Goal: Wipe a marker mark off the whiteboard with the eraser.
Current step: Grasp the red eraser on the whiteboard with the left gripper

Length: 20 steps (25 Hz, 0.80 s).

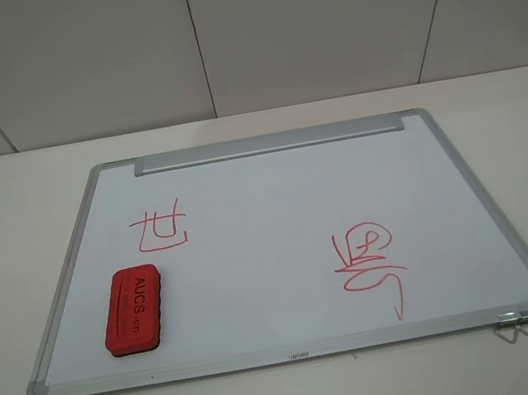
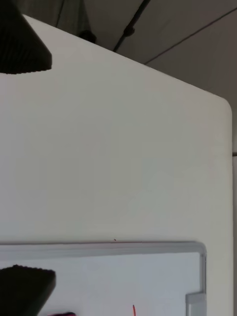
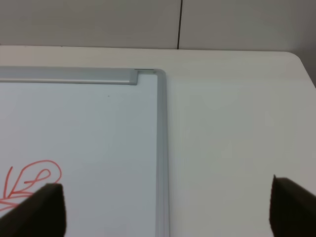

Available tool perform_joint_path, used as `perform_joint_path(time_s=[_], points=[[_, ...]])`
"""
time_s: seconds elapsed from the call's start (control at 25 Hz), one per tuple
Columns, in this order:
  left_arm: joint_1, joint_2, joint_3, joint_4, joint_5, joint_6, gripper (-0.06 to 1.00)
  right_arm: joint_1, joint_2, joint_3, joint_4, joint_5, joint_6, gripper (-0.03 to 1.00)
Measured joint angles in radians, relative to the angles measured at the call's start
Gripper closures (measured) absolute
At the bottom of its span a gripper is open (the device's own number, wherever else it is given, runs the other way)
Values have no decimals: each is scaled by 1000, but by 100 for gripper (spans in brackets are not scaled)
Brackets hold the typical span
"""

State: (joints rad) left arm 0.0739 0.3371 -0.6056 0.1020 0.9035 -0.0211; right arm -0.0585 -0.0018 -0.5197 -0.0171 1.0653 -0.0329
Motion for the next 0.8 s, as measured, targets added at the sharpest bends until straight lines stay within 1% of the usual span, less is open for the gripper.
perform_joint_path(time_s=[0.04, 0.08, 0.12, 0.2, 0.28, 0.36, 0.44, 0.52, 0.64, 0.72, 0.8], points=[[0, 48, -15, -34, -27, 6, 17, 0, 0, 0, 0, 0, 0, 26], [0, 106, -29, -85, -51, 21, 17, 0, 0, 0, 0, 0, 0, 26], [0, 167, -43, -144, -78, 36, 17, 0, 0, 0, 0, 0, 0, 26], [0, 288, -68, -271, -109, 107, 17, 0, 0, 0, 0, 0, 0, 26], [0, 434, -96, -409, -113, 207, 17, 0, 0, 0, 0, 0, 0, 26], [0, 570, -132, -515, -106, 313, 17, 0, 0, 0, 0, 0, 0, 26], [0, 702, -173, -588, -78, 370, 17, 0, 0, 0, 0, 0, 0, 26], [0, 833, -228, -610, -37, 389, 17, 0, 0, 0, 0, 0, 0, 26], [-7, 979, -303, -616, 25, 399, 17, 0, 0, 0, 0, 0, 0, 26], [-42, 1050, -332, -598, 45, 401, 17, 0, 0, 0, 0, 0, 0, 26], [-95, 1097, -343, -570, 41, 400, 17, 0, 0, 0, 0, 0, 0, 26]])
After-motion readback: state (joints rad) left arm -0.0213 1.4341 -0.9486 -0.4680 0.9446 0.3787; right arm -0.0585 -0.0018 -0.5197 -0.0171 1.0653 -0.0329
